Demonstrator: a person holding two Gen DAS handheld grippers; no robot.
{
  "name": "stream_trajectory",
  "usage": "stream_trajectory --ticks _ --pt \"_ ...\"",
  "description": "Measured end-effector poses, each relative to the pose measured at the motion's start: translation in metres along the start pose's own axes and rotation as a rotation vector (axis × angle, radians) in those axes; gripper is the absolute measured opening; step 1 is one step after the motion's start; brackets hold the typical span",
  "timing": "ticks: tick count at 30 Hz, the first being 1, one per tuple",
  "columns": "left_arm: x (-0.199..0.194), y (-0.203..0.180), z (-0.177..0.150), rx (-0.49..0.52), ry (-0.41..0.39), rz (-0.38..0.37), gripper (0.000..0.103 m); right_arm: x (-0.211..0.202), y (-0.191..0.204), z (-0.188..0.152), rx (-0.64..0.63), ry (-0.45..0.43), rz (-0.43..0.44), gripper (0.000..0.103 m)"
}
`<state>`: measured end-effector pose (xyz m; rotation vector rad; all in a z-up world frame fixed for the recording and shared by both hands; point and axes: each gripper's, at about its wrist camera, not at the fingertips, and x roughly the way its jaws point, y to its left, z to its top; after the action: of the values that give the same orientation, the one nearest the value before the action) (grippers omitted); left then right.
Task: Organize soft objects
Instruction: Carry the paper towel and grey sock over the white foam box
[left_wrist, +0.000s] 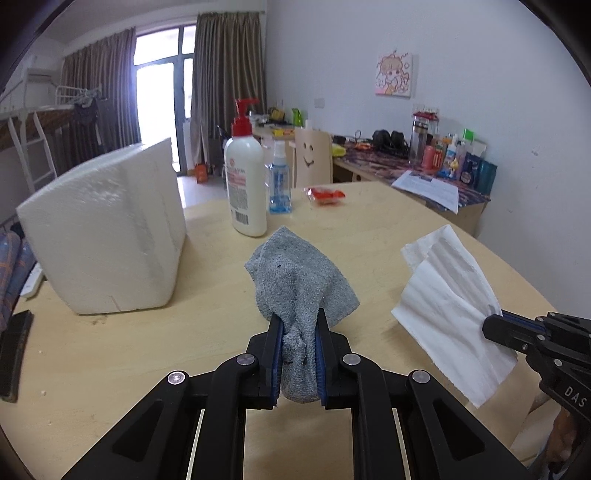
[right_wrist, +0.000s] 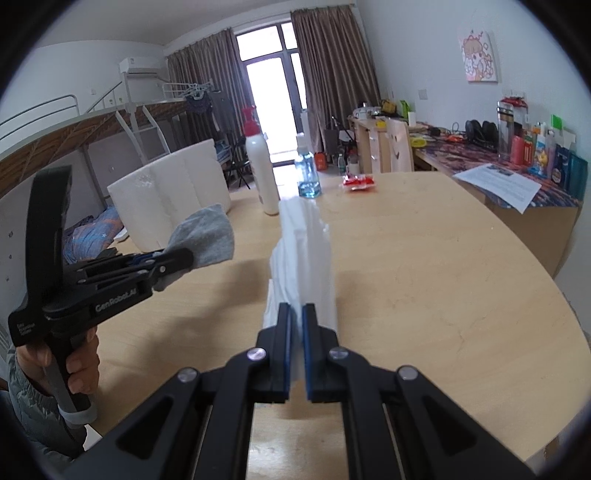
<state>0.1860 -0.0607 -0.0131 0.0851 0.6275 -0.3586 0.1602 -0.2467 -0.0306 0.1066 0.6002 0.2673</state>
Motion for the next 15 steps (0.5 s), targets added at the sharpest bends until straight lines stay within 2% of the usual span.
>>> stream_trajectory --ticks 15 --pt "-0.075 0.021 -0.020 -0.009 -0.130 0.077 0.016 -0.021 0.037 0.005 -0.056 -0.082 0.011 0.008"
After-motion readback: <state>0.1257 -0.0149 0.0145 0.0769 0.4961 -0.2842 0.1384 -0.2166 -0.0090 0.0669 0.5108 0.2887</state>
